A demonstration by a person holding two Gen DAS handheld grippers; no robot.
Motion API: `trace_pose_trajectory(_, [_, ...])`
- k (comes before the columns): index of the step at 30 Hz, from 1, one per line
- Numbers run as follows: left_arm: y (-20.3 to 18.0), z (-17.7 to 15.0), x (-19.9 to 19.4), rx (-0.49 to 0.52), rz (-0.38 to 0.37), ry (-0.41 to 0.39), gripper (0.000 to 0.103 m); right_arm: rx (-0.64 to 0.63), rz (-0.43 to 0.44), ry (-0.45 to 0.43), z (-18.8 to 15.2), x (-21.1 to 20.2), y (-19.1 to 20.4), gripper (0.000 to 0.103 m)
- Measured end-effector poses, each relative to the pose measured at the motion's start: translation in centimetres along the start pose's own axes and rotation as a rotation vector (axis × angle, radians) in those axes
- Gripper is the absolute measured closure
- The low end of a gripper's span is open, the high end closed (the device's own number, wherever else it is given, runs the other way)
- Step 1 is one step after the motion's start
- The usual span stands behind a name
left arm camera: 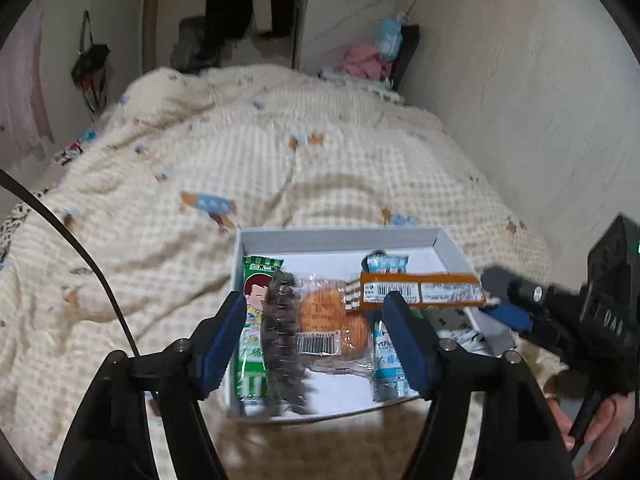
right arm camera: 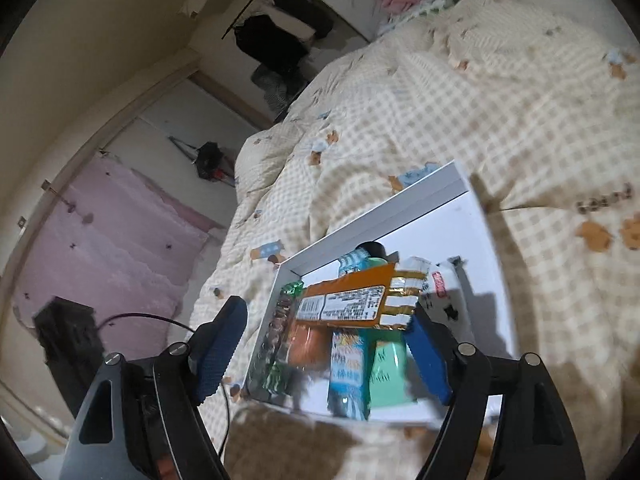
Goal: Organize objects
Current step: 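Open both grippers to release the claw clip and orange packet into the lid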
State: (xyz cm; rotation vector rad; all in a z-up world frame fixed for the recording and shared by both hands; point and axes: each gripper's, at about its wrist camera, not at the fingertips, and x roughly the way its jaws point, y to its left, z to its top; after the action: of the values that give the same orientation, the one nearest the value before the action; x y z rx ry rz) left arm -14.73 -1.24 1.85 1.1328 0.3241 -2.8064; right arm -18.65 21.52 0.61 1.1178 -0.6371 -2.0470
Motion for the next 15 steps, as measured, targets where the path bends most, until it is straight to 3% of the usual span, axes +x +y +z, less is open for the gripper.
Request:
trace_pose_trajectory(4, [0.3, -0.1, -3.3, -0.017, -0.041, -0.038, 0.024, -0.100, 0.002, -0.005, -1.6, -2.2, 2.0, 0.024])
trace_pose_trajectory(9, [-0.4, -1.6, -8.7, 0.069, -0.059, -0.100, 0.020, -0.286, 0.004, -0.024, -3.7, -6.0, 5.1, 0.024])
trace_pose_trajectory(12, [-1.1, -3.2, -11.4, 0.122, -0.062, -0.130, 0.012, -0.384, -0.008, -0.042, -4.9, -8.1, 6.7, 0.012])
trace_pose_trajectory(13, [-1.3, -3.9, -12.0, 0.132, -0.061, -0.143, 0.004, -0.442, -0.023, -0.062, -5.7, -8.9, 7.5, 0.012])
trace_pose_trajectory(15, [-1.6, -5.1, -13.0, 0.142, -0.069, -0.173, 0.000, -0.524, -0.049, -0.089, -7.0, -9.3, 8.3, 0.012])
